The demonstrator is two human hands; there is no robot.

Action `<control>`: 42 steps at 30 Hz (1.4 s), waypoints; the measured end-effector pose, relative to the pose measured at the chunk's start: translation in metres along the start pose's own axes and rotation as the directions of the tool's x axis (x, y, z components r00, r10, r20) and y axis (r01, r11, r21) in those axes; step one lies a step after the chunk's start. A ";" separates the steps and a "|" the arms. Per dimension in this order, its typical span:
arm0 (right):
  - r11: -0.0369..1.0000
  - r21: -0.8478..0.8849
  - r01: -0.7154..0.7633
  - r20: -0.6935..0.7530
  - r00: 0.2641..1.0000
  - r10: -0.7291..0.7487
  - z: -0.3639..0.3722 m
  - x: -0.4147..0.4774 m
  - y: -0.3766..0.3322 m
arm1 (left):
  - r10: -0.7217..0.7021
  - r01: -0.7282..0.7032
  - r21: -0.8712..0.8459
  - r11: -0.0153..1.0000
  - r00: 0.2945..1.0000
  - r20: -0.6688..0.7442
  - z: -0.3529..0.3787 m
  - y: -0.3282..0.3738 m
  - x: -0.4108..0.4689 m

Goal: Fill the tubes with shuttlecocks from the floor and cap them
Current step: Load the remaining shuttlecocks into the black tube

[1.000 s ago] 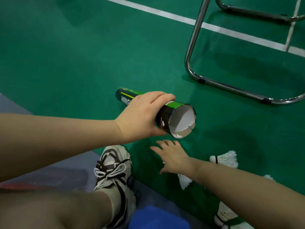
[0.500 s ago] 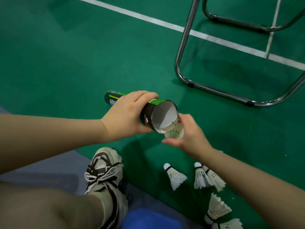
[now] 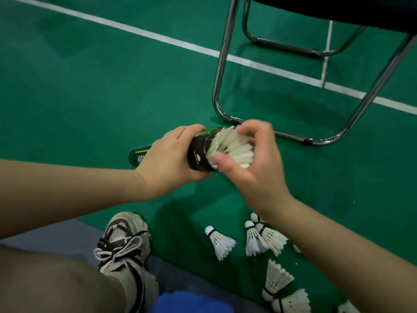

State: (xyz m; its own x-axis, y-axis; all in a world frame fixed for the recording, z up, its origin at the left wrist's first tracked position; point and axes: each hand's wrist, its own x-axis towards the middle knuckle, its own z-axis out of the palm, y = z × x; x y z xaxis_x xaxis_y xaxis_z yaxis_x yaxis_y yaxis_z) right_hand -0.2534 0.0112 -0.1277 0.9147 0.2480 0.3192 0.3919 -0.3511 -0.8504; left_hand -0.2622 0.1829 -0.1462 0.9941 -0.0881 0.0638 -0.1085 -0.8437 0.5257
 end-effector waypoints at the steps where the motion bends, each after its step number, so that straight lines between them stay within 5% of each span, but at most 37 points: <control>1: 0.997 -0.074 0.004 0.051 0.999 0.000 0.005 -0.005 0.003 | 0.002 -0.002 -0.007 1.000 1.000 0.002 0.000 0.001 -0.001; 8: 0.811 -0.384 0.442 0.305 0.889 -0.341 -0.006 -0.012 0.014 | -0.018 0.017 -0.037 0.999 1.000 -0.018 0.001 -0.002 0.000; 15: 0.807 -0.457 0.374 0.704 0.707 0.071 0.005 0.003 0.001 | 0.053 -0.052 -0.019 0.998 0.998 0.042 0.008 0.000 -0.006; 17: 0.808 -0.424 0.410 0.664 0.747 -0.031 0.009 0.003 0.006 | 0.042 -0.041 -0.016 0.999 0.999 0.034 0.008 -0.002 -0.006; 20: 0.853 -0.259 0.454 0.376 0.861 -0.344 0.006 -0.002 0.017 | 0.023 -0.022 -0.014 1.000 0.999 0.026 0.006 -0.003 -0.003; 22: 0.890 -0.187 0.416 0.164 0.907 -0.389 -0.002 -0.003 0.033 | 0.001 -0.001 -0.006 1.000 1.000 0.016 0.006 -0.003 -0.001; 25: 0.980 -0.150 0.133 -0.092 0.985 -0.148 -0.009 -0.009 0.068 | -0.020 0.020 0.007 1.000 1.000 -0.011 0.005 -0.002 0.003; 29: 0.852 -0.466 -0.238 0.068 0.951 0.303 0.009 -0.064 0.118 | 0.003 -0.003 0.028 1.000 1.000 0.007 0.012 0.000 0.006; 31: 0.794 -0.574 -0.200 0.237 0.888 0.395 0.024 -0.093 0.127 | 0.027 -0.028 0.042 0.999 0.999 0.022 0.017 0.001 0.008; 34: 0.716 -0.693 -0.085 0.469 0.701 0.537 0.044 -0.121 0.130 | 0.045 -0.048 0.062 0.997 0.998 0.052 0.022 0.002 0.010; 39: 0.646 -0.761 -0.051 0.525 0.537 0.661 0.058 -0.134 0.129 | 0.079 -0.085 0.101 0.991 0.995 0.061 0.029 0.003 0.011; 42: 0.631 -0.774 -0.062 0.512 0.524 0.680 0.053 -0.133 0.137 | 0.057 -0.065 0.099 0.993 0.995 0.079 0.033 0.007 0.016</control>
State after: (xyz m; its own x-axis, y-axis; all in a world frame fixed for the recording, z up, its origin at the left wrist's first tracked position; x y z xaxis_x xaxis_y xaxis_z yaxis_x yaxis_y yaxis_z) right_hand -0.3265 -0.0218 -0.3094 0.6955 0.3537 -0.6255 0.2665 -0.9354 -0.2326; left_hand -0.2465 0.1580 -0.1692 0.9837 -0.1775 0.0268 -0.1714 -0.8844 0.4341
